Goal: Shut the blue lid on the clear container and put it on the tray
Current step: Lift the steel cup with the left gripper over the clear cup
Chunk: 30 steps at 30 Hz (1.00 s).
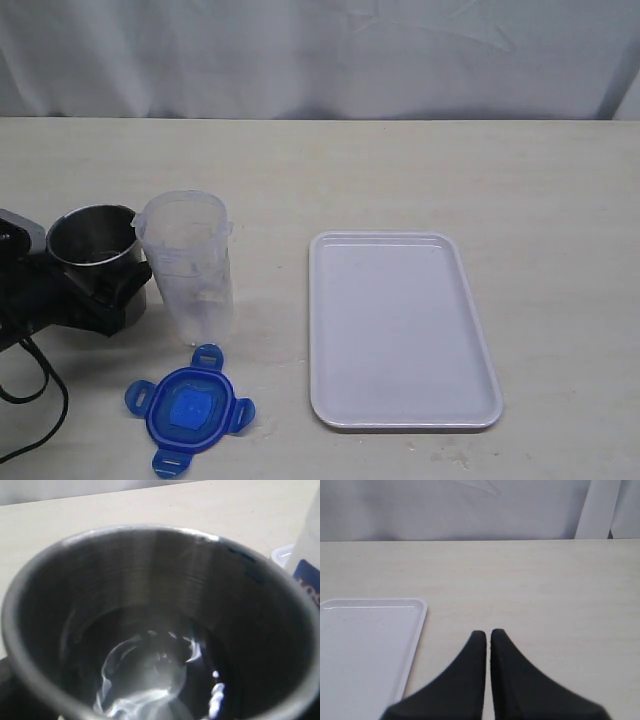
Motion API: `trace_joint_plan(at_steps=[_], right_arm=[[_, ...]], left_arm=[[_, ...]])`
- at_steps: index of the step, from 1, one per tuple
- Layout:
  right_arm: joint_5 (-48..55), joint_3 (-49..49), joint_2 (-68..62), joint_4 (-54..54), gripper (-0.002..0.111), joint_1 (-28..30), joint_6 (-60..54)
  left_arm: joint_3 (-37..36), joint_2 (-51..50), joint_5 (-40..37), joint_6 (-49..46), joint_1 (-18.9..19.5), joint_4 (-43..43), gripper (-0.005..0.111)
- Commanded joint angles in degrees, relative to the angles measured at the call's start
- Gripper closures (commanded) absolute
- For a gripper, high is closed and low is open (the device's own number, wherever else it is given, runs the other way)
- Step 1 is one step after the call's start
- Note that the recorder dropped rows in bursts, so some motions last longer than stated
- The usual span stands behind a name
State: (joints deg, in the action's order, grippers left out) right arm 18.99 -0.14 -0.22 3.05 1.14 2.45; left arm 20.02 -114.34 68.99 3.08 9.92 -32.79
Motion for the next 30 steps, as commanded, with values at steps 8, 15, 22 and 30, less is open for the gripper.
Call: trace_joint_plan(at_steps=[8,15,22,30], right_arm=[[-0.7,0.1,0.2,0.4,0.104,0.1,-0.4],[-0.7,0.1,0.2,0.4,0.104,0.1,-0.4],[-0.7,0.1,0.2,0.4,0.104,0.1,-0.4],[-0.7,0.1,0.2,0.4,0.104,0.1,-0.4]], left_arm=[[0.3,-0.1,1.0,0.1,0.1,-3.5,0.107],[0.4,2.5,1.0,0.1,0.1,3.5,0.107],[2.4,10.5,1.0,0.4,0.1,6.8,0.107],[6.1,15.0,1.0,0.4,0.1,5.7,0.107]])
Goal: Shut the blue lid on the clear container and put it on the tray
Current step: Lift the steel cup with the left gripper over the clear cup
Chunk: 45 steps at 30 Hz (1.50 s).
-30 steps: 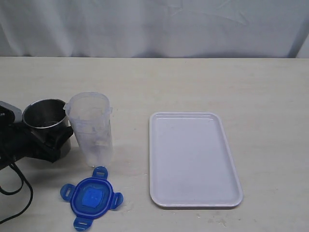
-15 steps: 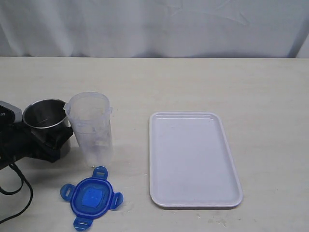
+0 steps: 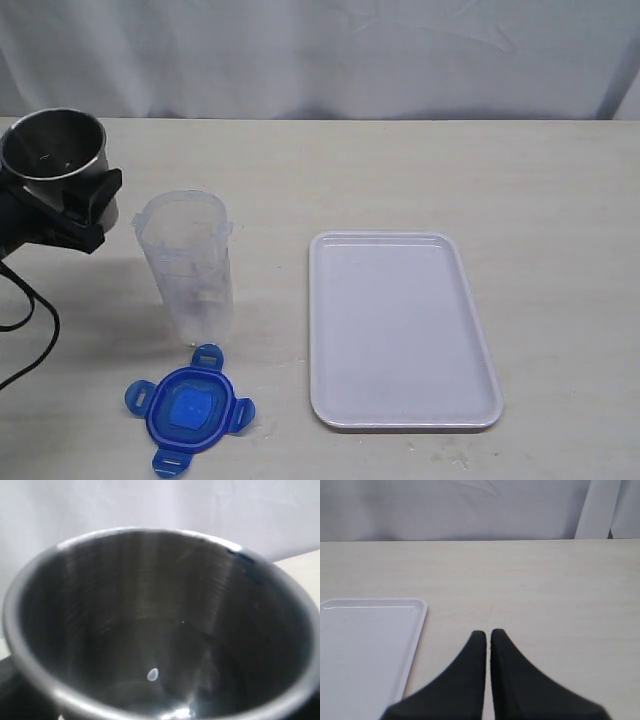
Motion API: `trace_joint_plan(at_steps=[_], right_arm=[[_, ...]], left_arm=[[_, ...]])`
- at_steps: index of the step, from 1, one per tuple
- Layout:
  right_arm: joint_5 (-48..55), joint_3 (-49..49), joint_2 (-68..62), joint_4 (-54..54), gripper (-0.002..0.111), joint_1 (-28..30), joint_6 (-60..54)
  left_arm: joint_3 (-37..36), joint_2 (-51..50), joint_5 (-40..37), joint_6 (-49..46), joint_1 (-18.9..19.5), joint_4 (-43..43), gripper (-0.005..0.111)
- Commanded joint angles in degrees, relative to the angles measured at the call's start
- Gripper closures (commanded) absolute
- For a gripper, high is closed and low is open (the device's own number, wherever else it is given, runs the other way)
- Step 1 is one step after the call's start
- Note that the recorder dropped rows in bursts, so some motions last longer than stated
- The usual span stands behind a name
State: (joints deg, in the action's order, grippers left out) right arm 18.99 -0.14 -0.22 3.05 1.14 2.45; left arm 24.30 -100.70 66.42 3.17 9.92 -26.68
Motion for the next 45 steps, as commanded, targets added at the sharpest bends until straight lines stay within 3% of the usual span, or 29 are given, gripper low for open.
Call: trace_joint_plan(at_steps=[1,9,19,22,40,45], right_arm=[[-0.7,0.1,0.2,0.4,0.104,0.1,-0.4],[-0.7,0.1,0.2,0.4,0.104,0.1,-0.4],[-0.7,0.1,0.2,0.4,0.104,0.1,-0.4],[-0.7,0.1,0.2,0.4,0.104,0.1,-0.4],[-0.7,0.1,0.2,0.4,0.104,0.1,-0.4],[-0.7,0.1,0.2,0.4,0.104,0.1,-0.4]], left_arm=[[2.4,1.4,3.5,0.7,0.1,-1.1,0.107],[7.6,1.4,3.5,9.1,0.1,-4.4,0.107],[13.0,1.4,3.5,0.3,0.1,-11.7,0.107],[14.0,1.4,-1.1,-5.1,0.1,-11.6,0.107],[15.3,1.4,-0.8,-1.8,0.0,-16.6,0.107],[15.3,1.4,-1.4,-1.8,0.0,-21.7,0.107]])
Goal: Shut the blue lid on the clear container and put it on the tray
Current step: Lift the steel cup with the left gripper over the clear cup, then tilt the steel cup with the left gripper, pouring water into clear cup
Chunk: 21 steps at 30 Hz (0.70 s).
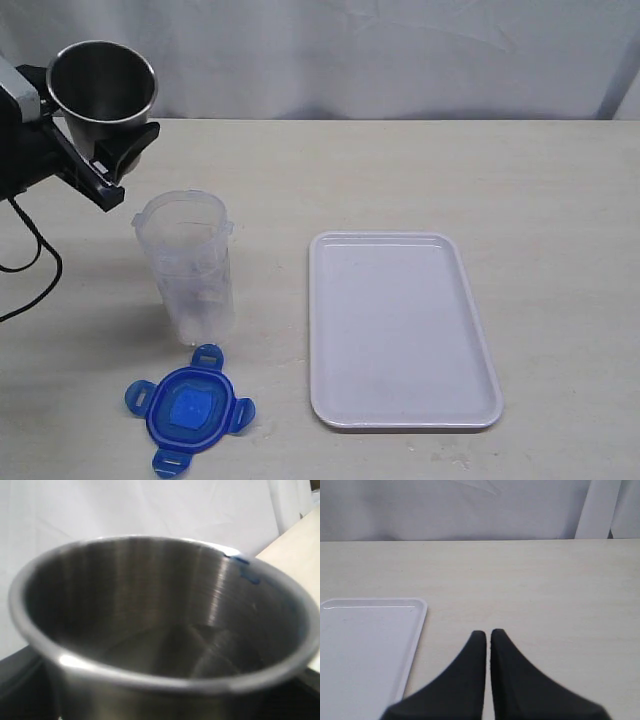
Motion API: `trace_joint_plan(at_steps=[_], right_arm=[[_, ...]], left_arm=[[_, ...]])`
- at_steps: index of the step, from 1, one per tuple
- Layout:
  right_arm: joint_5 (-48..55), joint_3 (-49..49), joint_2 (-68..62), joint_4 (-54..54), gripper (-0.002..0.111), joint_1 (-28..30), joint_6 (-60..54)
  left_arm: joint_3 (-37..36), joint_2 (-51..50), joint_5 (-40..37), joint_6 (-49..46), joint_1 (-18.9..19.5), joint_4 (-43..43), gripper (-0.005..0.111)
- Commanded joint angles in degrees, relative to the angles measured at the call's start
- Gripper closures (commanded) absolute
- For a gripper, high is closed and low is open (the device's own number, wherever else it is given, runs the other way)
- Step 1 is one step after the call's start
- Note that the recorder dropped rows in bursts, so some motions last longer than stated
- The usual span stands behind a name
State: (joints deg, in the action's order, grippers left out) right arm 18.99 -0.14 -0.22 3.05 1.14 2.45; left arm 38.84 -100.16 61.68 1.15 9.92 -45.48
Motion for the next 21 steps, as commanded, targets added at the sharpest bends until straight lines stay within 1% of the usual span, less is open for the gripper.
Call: trace_joint_plan(at_steps=[1,6,8,14,21], right_arm=[[-0.7,0.1,0.2,0.4,0.104,0.1,-0.4],[-0.7,0.1,0.2,0.4,0.104,0.1,-0.4],[-0.7,0.1,0.2,0.4,0.104,0.1,-0.4],[-0.7,0.1,0.2,0.4,0.104,0.1,-0.4],[-0.7,0.1,0.2,0.4,0.104,0.1,-0.4]], left_arm=[[0.7,0.8,3.2,0.2,0.0,-3.9,0.107],[0.6,0.8,1.9,0.2,0.0,-7.5,0.107],[0.6,0.8,1.0,0.1,0.0,-7.5,0.107],[0.6,0.8,0.5,-3.3,0.0,-10.2,0.107],[0.6,0.8,1.1,-6.5,0.0,-10.4,0.107]])
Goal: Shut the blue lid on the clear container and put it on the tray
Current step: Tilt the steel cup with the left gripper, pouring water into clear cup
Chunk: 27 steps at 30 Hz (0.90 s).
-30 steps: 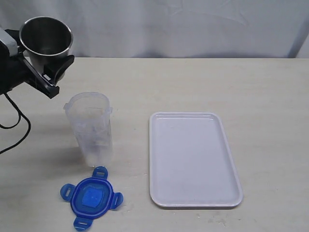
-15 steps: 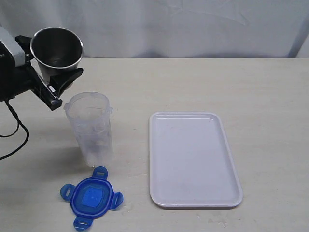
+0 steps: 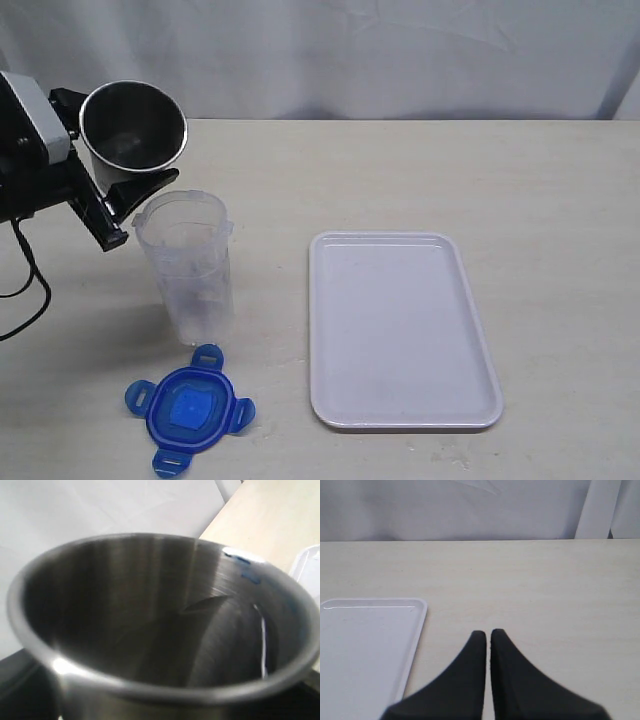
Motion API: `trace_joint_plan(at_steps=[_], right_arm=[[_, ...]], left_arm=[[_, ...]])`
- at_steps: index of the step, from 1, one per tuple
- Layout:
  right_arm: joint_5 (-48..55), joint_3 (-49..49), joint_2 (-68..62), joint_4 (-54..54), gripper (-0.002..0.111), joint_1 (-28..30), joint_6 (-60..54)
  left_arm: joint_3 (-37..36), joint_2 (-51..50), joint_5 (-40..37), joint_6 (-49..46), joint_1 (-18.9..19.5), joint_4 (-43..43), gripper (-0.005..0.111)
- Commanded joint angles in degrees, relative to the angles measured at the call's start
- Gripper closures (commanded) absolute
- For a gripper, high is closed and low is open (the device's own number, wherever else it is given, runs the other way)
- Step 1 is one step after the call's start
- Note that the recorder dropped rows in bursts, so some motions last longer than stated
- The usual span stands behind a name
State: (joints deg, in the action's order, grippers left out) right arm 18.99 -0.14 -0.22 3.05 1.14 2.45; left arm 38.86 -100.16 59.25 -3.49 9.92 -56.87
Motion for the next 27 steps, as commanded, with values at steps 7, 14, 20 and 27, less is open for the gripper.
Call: trace_joint_plan(at_steps=[7,14,20,27], right_arm=[[-0.7,0.1,0.2,0.4,0.104,0.1,-0.4],[-0.7,0.1,0.2,0.4,0.104,0.1,-0.4],[-0.7,0.1,0.2,0.4,0.104,0.1,-0.4],[-0.7,0.1,0.2,0.4,0.104,0.1,-0.4]], left_arm=[[0.6,0.8,4.3,-4.9,0.0,1.0,0.107],[0.6,0.8,4.8,-7.4,0.0,-0.1,0.107],[0.6,0.8,4.9,-7.9,0.0,-1.1,0.107],[0.6,0.8,5.9,-10.6,0.0,-2.6,0.107]])
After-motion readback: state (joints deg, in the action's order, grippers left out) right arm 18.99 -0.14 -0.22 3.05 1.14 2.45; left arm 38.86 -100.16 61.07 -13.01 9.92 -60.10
